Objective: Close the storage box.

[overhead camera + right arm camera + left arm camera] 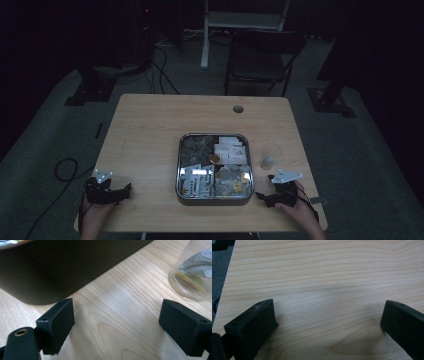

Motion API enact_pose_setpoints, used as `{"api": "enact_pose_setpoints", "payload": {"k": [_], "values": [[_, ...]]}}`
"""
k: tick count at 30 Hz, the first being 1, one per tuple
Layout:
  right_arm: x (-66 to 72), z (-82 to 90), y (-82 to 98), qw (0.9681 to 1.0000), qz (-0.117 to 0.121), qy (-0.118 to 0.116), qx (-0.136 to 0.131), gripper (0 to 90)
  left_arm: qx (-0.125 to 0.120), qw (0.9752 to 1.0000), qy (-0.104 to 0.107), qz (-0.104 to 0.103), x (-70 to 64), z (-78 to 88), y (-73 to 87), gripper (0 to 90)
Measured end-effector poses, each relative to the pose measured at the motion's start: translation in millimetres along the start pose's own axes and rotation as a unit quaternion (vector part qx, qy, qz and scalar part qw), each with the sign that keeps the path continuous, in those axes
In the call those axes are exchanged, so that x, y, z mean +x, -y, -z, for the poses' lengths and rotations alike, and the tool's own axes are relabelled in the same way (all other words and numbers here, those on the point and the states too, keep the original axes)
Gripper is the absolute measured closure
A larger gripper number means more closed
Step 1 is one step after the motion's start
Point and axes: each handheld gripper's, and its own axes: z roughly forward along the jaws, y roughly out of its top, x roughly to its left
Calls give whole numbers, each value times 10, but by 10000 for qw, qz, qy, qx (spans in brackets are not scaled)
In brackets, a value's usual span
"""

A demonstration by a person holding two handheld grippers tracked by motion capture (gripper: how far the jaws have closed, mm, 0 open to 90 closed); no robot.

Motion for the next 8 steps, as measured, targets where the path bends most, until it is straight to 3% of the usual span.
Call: {"api": "enact_pose_setpoints", "payload": {"k": [8], "values": [[-4, -1, -1, 10000, -21, -14, 11, 127, -1, 10000, 1, 0, 0, 0, 0, 5]]}}
